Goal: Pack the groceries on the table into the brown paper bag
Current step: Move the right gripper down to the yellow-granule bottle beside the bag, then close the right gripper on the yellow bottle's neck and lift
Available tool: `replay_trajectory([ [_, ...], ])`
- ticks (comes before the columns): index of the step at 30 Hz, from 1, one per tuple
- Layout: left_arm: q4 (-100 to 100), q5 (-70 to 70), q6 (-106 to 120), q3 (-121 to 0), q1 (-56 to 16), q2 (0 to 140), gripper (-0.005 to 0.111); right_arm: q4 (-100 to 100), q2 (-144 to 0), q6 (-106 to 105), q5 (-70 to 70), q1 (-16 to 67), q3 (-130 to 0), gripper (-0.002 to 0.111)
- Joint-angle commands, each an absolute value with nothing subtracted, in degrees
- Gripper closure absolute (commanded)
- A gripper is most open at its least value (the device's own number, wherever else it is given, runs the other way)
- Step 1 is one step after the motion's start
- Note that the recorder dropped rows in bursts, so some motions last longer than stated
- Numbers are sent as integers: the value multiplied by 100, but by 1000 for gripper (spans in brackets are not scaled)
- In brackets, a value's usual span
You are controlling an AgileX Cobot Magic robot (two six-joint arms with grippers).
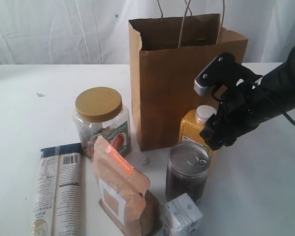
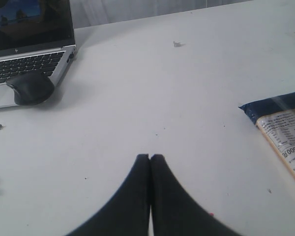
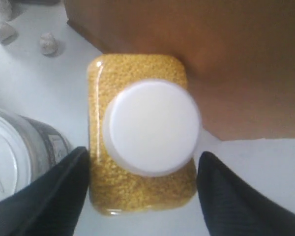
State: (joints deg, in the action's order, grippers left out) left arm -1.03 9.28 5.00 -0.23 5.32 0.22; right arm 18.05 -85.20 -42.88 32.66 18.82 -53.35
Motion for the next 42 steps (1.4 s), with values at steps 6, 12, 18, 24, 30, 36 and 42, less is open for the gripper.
replay_trajectory([
  [6,-124,897,493,0,487,0,107,1788,-8556,-3508,3267,1880,-5255,43],
  [12,-124,897,493,0,487,0,107,1848,-8556,-3434,3305,1880,-5255,42],
  [18,-124,897,493,0,487,0,107,2115,-8649,-3469,3305,1880,-5255,46],
  [24,-124,897,493,0,487,0,107,2106,-8909,-3713,3365,1880,-5255,49],
  [30,-124,897,493,0,487,0,107,2096,-8990,-3569,3505,1880,-5255,98],
  [36,-124,897,493,0,487,0,107,2072,-8799,-3569,4181,1880,-5255,108],
  [42,-124,897,493,0,487,0,107,1725,-8349,-2935,4372,1880,-5255,108],
])
